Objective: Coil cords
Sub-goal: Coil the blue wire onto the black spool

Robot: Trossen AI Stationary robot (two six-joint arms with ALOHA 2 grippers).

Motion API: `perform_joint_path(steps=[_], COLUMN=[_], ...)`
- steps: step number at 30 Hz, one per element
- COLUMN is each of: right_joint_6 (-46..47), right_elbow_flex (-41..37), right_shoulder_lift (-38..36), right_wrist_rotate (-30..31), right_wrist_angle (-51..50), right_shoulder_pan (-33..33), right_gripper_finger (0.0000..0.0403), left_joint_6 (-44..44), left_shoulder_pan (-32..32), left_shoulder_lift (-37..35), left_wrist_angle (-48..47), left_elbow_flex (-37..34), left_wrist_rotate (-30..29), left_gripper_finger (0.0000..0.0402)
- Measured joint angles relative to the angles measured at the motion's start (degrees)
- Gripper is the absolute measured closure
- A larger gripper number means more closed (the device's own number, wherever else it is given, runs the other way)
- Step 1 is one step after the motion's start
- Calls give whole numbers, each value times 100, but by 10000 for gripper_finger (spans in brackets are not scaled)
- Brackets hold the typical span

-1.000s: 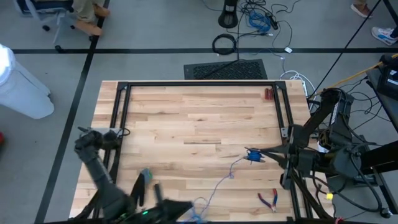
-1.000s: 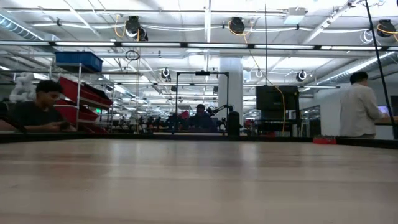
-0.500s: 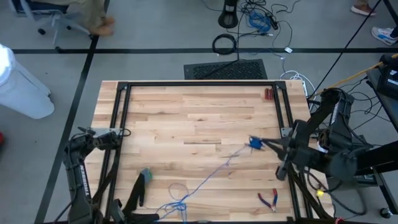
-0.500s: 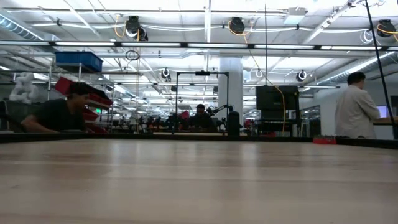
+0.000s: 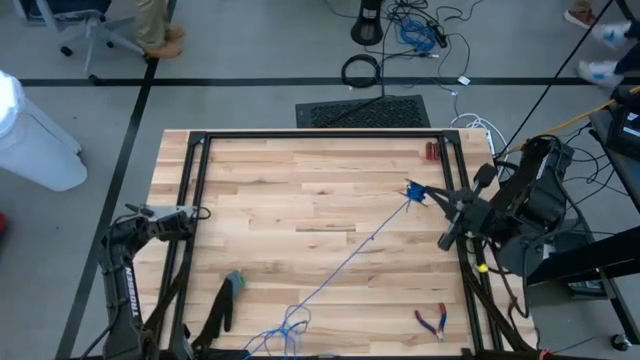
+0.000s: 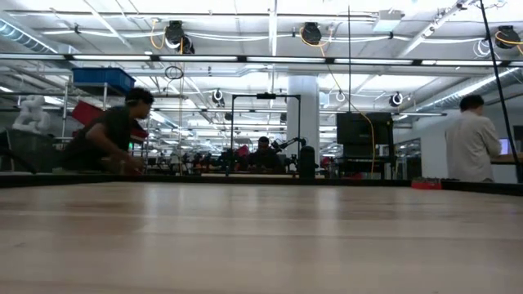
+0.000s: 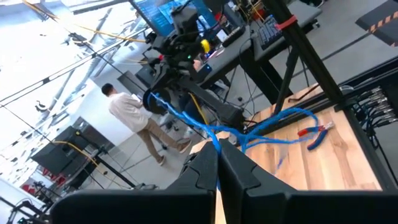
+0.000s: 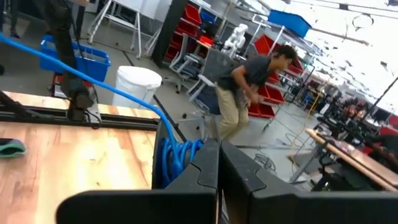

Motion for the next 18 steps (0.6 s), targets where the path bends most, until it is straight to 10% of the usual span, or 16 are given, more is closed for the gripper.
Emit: perform_joint_path(steps=[18], right_joint_6=[86], right_elbow_flex=[0], right_shoulder_lift=[15], right_wrist_rotate=[-180], right_wrist_angle=[151], right_shoulder_pan=[13], right_gripper_finger=[403], left_joint_6=[-308], left_shoulder_pan=[89], left_shoulder_lift=[4], left_wrist_angle=[-12], left_elbow_flex=[0], left_wrist_rotate=[10], left_gripper_finger=[340])
